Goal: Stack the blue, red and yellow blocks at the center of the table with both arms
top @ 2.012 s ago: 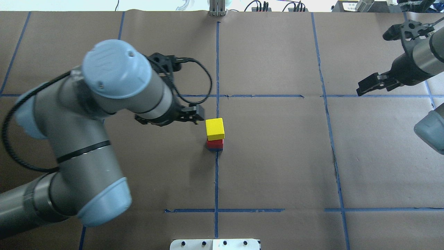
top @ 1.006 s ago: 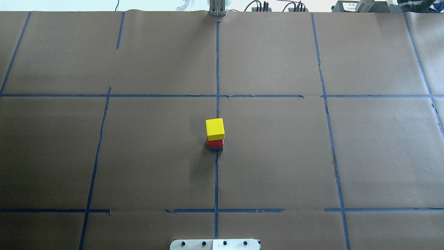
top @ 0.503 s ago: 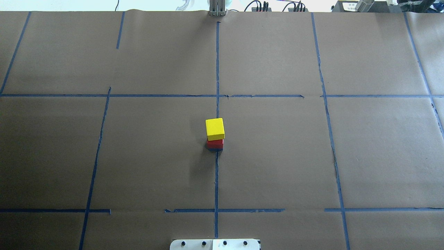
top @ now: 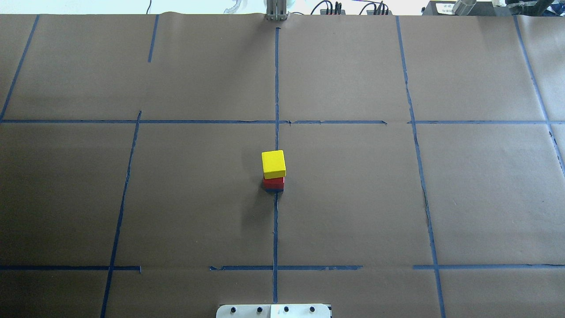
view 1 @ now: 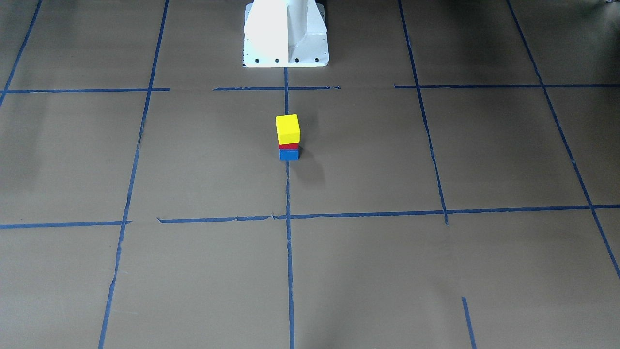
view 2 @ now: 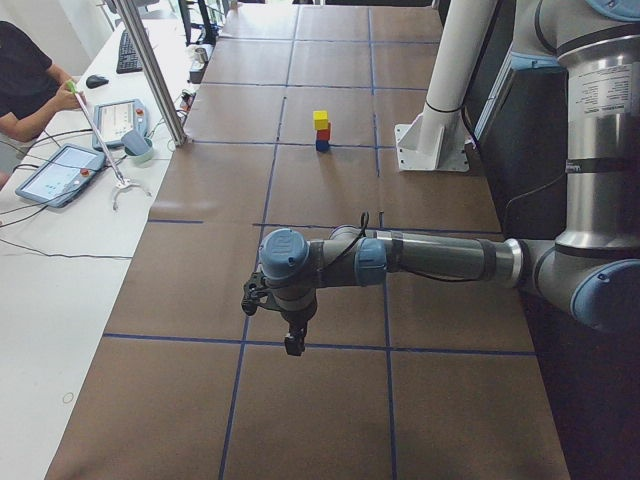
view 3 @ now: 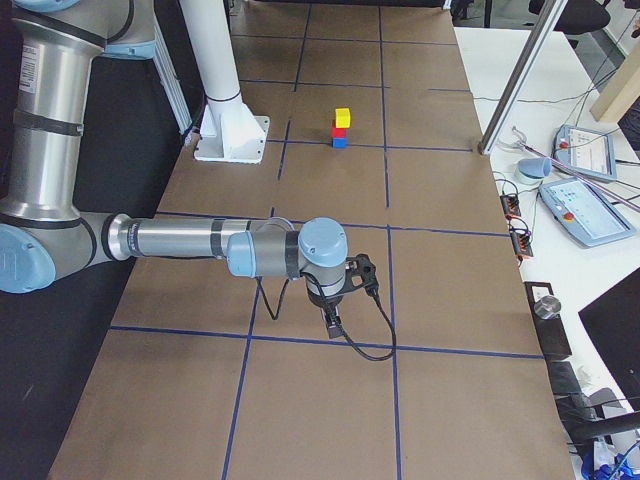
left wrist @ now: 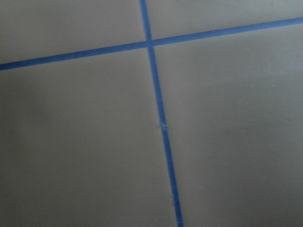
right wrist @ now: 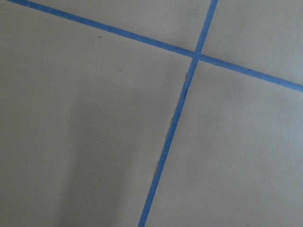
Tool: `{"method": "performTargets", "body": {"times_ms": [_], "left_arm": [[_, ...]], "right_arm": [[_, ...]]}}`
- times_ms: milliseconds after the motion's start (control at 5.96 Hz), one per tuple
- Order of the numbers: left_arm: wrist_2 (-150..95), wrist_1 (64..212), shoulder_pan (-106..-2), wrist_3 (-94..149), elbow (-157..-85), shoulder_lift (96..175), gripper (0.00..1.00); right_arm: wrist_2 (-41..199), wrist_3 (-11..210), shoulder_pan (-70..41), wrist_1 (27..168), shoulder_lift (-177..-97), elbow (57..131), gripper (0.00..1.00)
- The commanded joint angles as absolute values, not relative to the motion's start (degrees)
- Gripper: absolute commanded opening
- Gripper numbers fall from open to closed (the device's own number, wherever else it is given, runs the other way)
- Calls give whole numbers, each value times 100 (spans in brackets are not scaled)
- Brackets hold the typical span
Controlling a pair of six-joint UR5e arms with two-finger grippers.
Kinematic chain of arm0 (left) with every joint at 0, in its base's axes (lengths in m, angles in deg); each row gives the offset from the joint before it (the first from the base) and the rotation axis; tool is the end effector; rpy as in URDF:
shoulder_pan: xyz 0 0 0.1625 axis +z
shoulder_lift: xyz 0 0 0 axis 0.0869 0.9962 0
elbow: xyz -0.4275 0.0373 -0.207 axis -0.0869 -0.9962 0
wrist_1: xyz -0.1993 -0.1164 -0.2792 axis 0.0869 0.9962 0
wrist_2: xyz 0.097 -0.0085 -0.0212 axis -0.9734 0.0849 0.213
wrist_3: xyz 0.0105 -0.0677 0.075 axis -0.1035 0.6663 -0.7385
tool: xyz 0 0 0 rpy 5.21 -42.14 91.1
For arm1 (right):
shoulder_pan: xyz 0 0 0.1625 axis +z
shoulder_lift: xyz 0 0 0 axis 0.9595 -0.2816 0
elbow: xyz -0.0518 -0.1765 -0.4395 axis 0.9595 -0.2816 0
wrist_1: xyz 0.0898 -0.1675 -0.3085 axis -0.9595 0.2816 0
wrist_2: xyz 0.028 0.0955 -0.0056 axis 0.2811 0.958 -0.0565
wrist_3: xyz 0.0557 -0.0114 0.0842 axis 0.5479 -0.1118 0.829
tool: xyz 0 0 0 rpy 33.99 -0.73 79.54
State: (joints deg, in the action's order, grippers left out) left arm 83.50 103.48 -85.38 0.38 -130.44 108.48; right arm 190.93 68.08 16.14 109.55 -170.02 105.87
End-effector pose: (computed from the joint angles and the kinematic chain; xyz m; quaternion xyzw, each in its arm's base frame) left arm -0.0669 -0.3680 0.7016 -0.0027 0.3654 0.0801 0.9274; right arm 0.0604 -0.3353 0.6812 0.0729 -0.3747 -0.1310 0.9149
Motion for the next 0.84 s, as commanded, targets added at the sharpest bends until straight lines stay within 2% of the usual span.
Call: {"method": "performTargets", "body": {"times_ms": [0, 335, 671], "left_arm": [[8265, 10416, -8511, 21, -12946, 10758, 100], [8282, 10407, -8510, 30, -13050, 10723, 100], [8291, 10425, -8502, -5, -13060, 10714, 100]], "right_arm": [[18999, 6804, 1426, 11274, -16968, 10603, 100], [19070, 6804, 1398, 12149, -17133, 11136, 100], [19044, 6839, 1398, 12129, -17074, 10877, 100]]}}
